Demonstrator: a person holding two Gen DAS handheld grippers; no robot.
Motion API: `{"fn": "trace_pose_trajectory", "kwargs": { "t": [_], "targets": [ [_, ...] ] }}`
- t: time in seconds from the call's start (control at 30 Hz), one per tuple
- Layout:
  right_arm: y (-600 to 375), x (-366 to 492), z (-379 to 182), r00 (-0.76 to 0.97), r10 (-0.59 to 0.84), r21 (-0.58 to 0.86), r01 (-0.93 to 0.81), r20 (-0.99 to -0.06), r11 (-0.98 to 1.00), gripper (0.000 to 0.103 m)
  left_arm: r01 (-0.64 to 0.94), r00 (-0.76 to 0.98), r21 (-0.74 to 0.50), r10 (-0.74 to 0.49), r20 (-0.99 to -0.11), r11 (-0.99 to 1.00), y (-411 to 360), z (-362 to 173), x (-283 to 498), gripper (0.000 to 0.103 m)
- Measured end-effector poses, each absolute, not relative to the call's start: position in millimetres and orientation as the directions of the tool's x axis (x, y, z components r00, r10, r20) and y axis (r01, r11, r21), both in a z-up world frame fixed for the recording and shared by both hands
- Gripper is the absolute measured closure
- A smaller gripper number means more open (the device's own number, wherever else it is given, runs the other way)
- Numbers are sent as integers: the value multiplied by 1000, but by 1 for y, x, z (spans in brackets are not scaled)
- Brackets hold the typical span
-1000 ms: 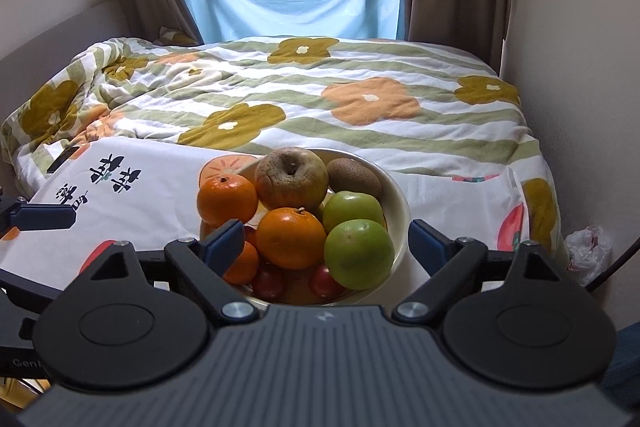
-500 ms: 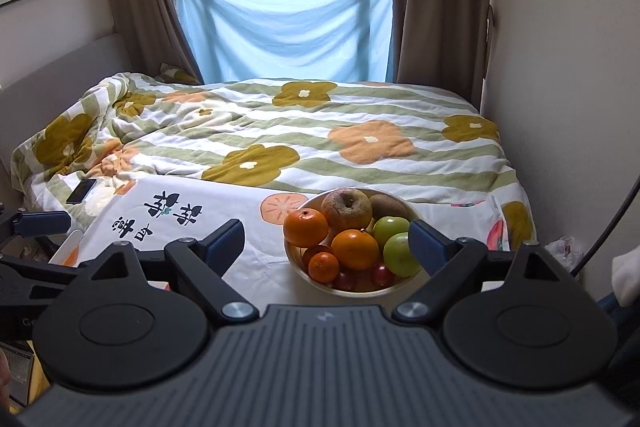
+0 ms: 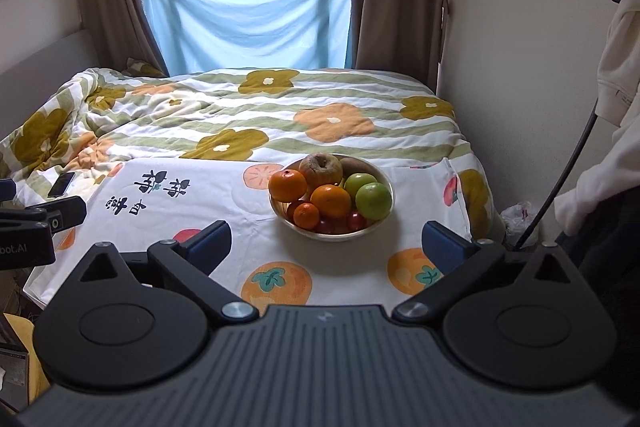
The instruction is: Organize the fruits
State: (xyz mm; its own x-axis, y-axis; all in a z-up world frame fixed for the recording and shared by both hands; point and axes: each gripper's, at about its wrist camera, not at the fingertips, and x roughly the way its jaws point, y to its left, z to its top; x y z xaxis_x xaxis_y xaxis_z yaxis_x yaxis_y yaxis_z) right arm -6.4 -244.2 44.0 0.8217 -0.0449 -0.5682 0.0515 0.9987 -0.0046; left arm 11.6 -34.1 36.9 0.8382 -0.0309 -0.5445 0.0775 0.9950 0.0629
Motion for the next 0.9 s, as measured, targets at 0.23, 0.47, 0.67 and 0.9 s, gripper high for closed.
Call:
{"fn": "trace_pose_trajectory", "kwargs": {
  "t": [0.23, 0.47, 0.67, 0.9],
  "targets": [
    [-244, -14, 45, 820, -61, 1, 75, -569, 997, 0, 84, 846, 71, -33, -532, 994, -32, 37, 2, 0],
    [-244, -18, 48, 823, -62, 7, 80, -564, 997, 0, 87, 849, 72, -36, -527, 994, -32, 38, 1, 0],
    [-243, -17, 48, 821, -63, 5, 80, -567, 997, 0, 90, 849, 72, -39, -527, 993, -33, 37, 0, 0],
    [-242, -15, 47, 813, -64, 6, 83, -579, 997, 0, 92, 848, 76, -39, -528, 993, -33, 36, 1, 0]
  ]
}}
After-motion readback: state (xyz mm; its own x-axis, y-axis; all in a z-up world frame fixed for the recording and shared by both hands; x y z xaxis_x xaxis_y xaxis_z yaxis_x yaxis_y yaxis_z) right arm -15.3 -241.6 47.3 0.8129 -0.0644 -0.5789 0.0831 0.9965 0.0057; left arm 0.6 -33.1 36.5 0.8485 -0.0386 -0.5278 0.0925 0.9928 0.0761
